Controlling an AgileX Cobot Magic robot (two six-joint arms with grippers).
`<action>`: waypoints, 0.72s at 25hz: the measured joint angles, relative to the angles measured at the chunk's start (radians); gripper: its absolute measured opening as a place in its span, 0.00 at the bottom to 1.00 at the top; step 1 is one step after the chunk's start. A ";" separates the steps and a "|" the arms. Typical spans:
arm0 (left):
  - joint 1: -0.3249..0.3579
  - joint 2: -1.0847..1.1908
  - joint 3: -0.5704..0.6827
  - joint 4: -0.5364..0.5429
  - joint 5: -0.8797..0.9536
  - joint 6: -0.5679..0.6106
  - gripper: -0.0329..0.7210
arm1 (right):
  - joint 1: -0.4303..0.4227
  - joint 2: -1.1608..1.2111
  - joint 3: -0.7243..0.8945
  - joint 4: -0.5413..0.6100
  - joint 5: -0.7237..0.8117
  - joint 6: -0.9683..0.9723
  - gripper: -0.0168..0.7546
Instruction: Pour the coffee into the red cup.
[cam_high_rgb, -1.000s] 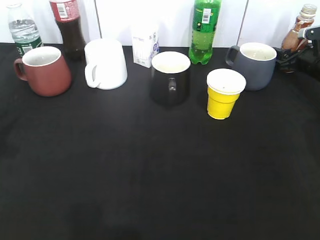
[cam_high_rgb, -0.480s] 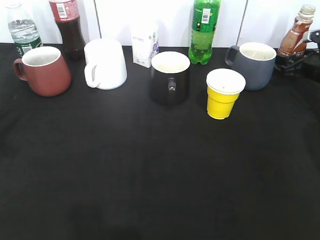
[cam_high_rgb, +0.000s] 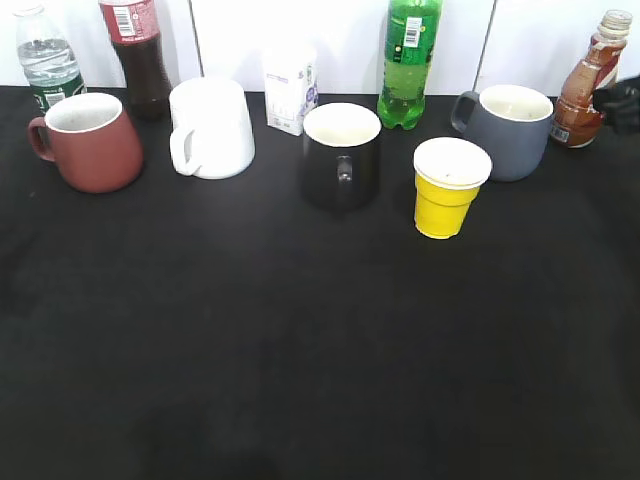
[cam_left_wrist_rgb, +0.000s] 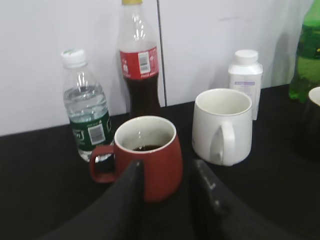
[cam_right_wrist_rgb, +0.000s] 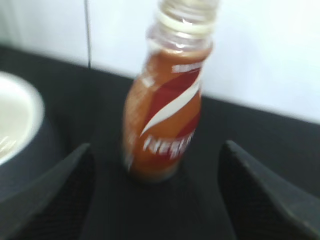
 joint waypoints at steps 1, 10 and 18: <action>0.000 -0.001 0.000 0.000 0.024 -0.006 0.37 | 0.054 -0.045 0.000 -0.008 0.135 0.019 0.79; -0.270 -0.079 -0.111 -0.119 0.782 -0.077 0.37 | 0.611 -0.259 -0.011 0.255 0.898 -0.080 0.79; -0.560 -0.079 -0.344 -0.658 1.391 0.149 0.57 | 0.659 -0.461 -0.026 0.641 1.115 -0.353 0.79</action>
